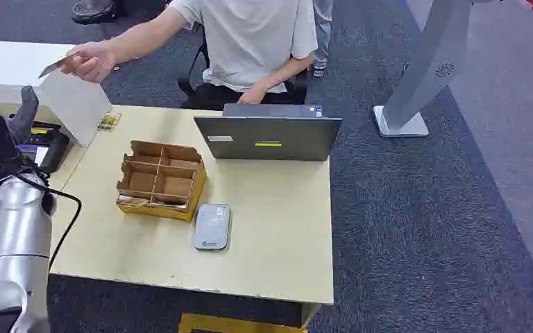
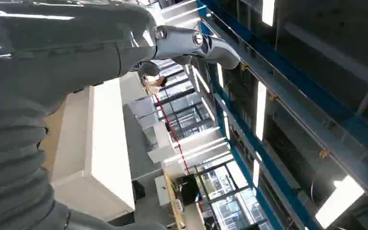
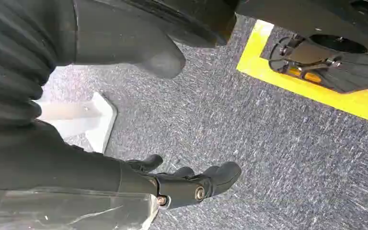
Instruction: Pass the card to the sensor for recognition and then transmit it.
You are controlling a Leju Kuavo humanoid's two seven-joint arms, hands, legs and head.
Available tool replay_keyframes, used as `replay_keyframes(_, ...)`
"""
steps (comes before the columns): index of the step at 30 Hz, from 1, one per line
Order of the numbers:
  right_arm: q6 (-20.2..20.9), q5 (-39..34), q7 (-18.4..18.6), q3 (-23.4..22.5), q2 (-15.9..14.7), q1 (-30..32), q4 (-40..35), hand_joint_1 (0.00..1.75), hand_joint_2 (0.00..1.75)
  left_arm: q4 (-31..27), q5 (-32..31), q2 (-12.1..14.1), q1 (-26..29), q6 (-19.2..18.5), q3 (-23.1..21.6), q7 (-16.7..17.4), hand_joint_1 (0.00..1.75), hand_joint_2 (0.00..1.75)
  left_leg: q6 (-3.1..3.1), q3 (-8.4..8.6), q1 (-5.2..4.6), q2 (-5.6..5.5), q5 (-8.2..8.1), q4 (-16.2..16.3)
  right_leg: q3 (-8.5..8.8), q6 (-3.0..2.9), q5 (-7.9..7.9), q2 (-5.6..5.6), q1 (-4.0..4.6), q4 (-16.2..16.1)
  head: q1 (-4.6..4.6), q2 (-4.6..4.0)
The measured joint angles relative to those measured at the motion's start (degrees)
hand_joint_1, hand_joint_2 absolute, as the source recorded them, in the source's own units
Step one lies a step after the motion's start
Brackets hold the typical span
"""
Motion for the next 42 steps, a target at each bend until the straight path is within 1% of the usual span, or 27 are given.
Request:
replay_keyframes(23, 0.00, 0.00, 0.00, 0.37, 0.00, 0.00, 0.00, 0.00, 1.75, 1.05, -0.07, 0.24, -0.04, 0.04, -0.07, -0.02, 0.00, 1.75, -0.01, -0.02, 0.00, 0.00, 0.01, 0.00, -0.03, 0.00, 0.00, 0.00, 0.00, 0.01, 0.00, 0.00)
replay_keyframes(24, 0.00, 0.02, 0.02, 0.37, 0.00, 0.01, 0.00, 0.00, 1.75, 1.07, -1.23, 0.22, -0.05, -1.01, -0.09, 0.90, 0.00, 1.75, -0.02, 0.01, 0.00, 0.02, 0.02, 0.01, -0.11, 0.00, 0.00, 0.02, 0.00, 0.01, 0.00, 0.00)
replay_keyframes(25, 0.00, 0.18, 0.37, 0.37, 0.00, 0.03, 0.00, 0.00, 1.75, 1.38, -4.94, 0.37, -1.05, -4.02, -0.40, 4.23, 0.00, 1.75, -0.03, 0.01, 0.00, 0.00, 0.03, 0.06, -0.33, 0.00, 0.00, 0.03, 0.00, 0.00, -0.04, 0.00)
replay_keyframes(26, 0.11, 0.41, 0.76, 0.37, 0.00, 0.03, 0.00, 0.00, 1.75, 4.55, -11.99, 0.37, -4.66, -8.41, -1.93, 10.83, 0.00, 1.75, -0.07, -0.22, 0.10, -0.10, 0.10, 0.32, -0.83, 0.01, -0.01, -0.02, 0.12, -0.02, -0.35, -0.02)
replay_keyframes(27, 0.24, 0.57, 0.87, 0.37, 0.00, -0.03, 0.00, 0.00, 1.75, 10.71, -21.47, -0.72, -10.13, -11.09, -4.62, 19.18, 0.00, 1.75, -0.04, -0.72, 0.19, -0.58, 0.25, 0.43, -0.87, 0.04, 0.02, -0.53, 0.18, 0.10, -0.33, 0.00)
replay_keyframes(28, 0.33, 0.59, 0.87, 0.37, 0.00, -0.25, 0.00, 0.00, 1.75, 14.80, -29.86, -1.01, -14.54, -11.39, -8.19, 25.74, 0.00, 1.75, -0.04, -1.00, 0.20, -1.02, 0.40, 0.41, -0.81, 0.09, 0.11, -0.94, 0.19, 0.15, -0.06, 0.00)
replay_keyframes(29, 0.33, 0.59, 0.87, 0.37, -0.02, -0.53, 0.00, 0.00, 1.75, 19.03, -43.61, -1.12, -18.08, -11.19, -12.02, 31.89, 0.00, 1.75, -0.11, -1.09, 0.18, -1.02, 0.50, 0.38, -0.75, 0.07, 0.23, -0.95, 0.18, 0.16, 0.02, 0.00)
replay_keyframes(30, 0.35, 0.59, 0.87, 0.37, -0.02, -0.71, 0.00, 0.00, 1.75, 22.33, -53.78, -1.40, -20.60, -10.93, -15.11, 34.08, 0.00, 1.75, -0.09, -1.10, 0.14, -0.91, 0.56, 0.37, -0.77, -0.02, 0.42, -0.88, 0.17, 0.21, 0.02, 0.00)
replay_keyframes(31, 0.39, 0.61, 0.87, 0.37, 0.00, -0.78, 0.00, 0.00, 1.75, 25.41, -61.68, -1.55, -22.69, -10.69, -17.36, 33.44, 0.00, 1.75, -0.10, -1.09, 0.12, -0.70, 0.57, 0.37, -0.79, 0.03, 0.50, -0.68, 0.16, 0.22, 0.07, 0.00)
replay_keyframes(32, 0.39, 0.61, 0.87, 0.37, 0.00, -0.76, 0.00, 0.00, 1.75, 27.79, -67.14, -1.60, -24.08, -10.43, -19.11, 32.33, 0.00, 1.75, -0.10, -1.06, 0.11, -0.34, 0.57, 0.37, -0.87, -0.09, 0.64, -0.36, 0.16, 0.22, 0.04, 0.00)
replay_keyframes(33, 0.39, 0.61, 0.90, 0.37, 0.00, -0.69, 0.00, 0.00, 1.75, 29.62, -69.25, -1.73, -25.17, -10.07, -20.46, 31.93, 0.00, 1.75, -0.10, -1.06, 0.08, -0.04, 0.56, 0.38, -0.97, -0.05, 0.70, -0.04, 0.13, 0.23, 0.02, 0.00)
replay_keyframes(34, 0.39, 0.63, 0.96, 0.37, 0.00, -0.56, 0.02, 0.00, 1.75, 31.06, -67.46, -1.77, -26.02, -9.92, -21.42, 31.69, 0.00, 1.75, -0.10, -1.08, 0.07, 0.16, 0.56, 0.37, -1.07, 0.01, 0.76, 0.18, 0.12, 0.23, -0.02, 0.00)
replay_keyframes(35, 0.39, 0.63, 0.96, 0.37, 0.00, -0.46, 0.02, 0.00, 1.75, 32.22, -63.98, -1.79, -26.70, -9.77, -22.12, 31.65, 0.00, 1.75, -0.10, -1.08, 0.07, 0.28, 0.56, 0.38, -1.14, 0.01, 0.77, 0.29, 0.12, 0.22, -0.02, 0.00)
replay_keyframes(36, 0.37, 0.66, 0.96, 0.37, -0.02, -0.38, 0.02, 0.00, 1.75, 33.44, -59.13, -1.79, -27.19, -9.62, -22.95, 31.58, 0.00, 1.75, -0.10, -1.08, 0.07, 0.35, 0.55, 0.38, -1.18, 0.01, 0.78, 0.34, 0.12, 0.22, -0.02, 0.00)
replay_keyframes(37, 0.35, 0.66, 0.96, 0.37, -0.02, -0.32, 0.02, 0.00, 1.75, 34.10, -56.93, -1.84, -27.55, -9.57, -23.56, 31.56, 0.00, 1.75, -0.10, -1.09, 0.09, 0.35, 0.55, 0.38, -1.18, 0.01, 0.77, 0.33, 0.12, 0.22, -0.02, 0.00)
replay_keyframes(39, 0.39, 0.66, 0.96, 0.37, -0.02, -0.34, 0.02, 0.00, 1.75, 36.03, -55.41, -1.92, -28.42, -9.53, -24.59, 31.56, 0.00, 1.75, -0.10, -1.11, 0.10, 0.25, 0.56, 0.37, -1.18, 0.00, 0.76, 0.25, 0.12, 0.22, -0.02, 0.00)
replay_keyframes(42, 0.39, 0.66, 0.96, 0.37, -0.02, -0.36, 0.02, 0.00, 1.75, 37.66, -55.06, -1.99, -29.18, -9.51, -25.31, 31.52, 0.00, 1.75, -0.12, -1.12, 0.13, 0.17, 0.58, 0.32, -1.19, -0.01, 0.76, 0.21, 0.12, 0.24, -0.04, 0.00)
